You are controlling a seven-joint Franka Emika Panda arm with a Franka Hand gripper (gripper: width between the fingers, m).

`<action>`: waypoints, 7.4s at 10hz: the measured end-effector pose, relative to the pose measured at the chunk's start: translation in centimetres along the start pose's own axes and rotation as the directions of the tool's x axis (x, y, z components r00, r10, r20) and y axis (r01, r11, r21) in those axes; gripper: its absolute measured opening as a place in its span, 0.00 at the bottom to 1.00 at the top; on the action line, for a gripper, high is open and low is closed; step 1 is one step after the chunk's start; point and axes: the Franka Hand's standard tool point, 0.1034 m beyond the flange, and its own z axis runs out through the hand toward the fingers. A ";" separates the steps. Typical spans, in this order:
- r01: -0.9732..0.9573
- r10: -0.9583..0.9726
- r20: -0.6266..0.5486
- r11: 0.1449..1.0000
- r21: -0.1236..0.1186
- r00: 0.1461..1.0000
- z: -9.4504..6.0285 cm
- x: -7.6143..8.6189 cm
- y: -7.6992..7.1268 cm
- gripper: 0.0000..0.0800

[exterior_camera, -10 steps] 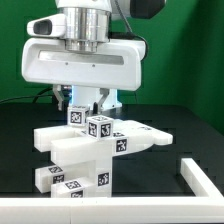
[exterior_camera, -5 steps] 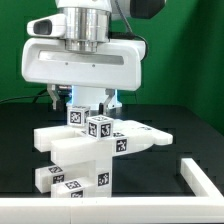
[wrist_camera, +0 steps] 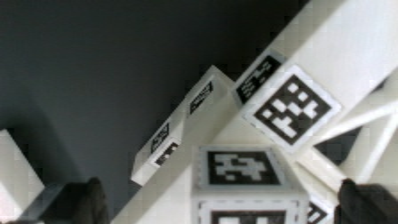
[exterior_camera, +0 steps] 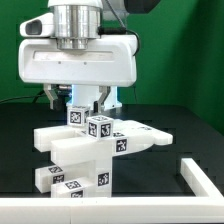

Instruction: Assemble chair

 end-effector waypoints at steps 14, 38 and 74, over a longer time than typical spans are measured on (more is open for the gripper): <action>-0.639 0.639 -0.001 0.769 0.036 0.769 0.7 -0.1 -0.4 0.36; -0.508 0.508 -0.019 0.861 0.009 0.861 0.5 0.7 -0.6 0.36; -0.232 0.231 0.038 0.972 0.025 0.972 1.1 1.2 -0.7 0.81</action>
Offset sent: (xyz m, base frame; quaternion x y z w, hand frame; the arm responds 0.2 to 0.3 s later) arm 0.0000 0.0000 0.0000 0.0000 0.0000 0.0000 1.0000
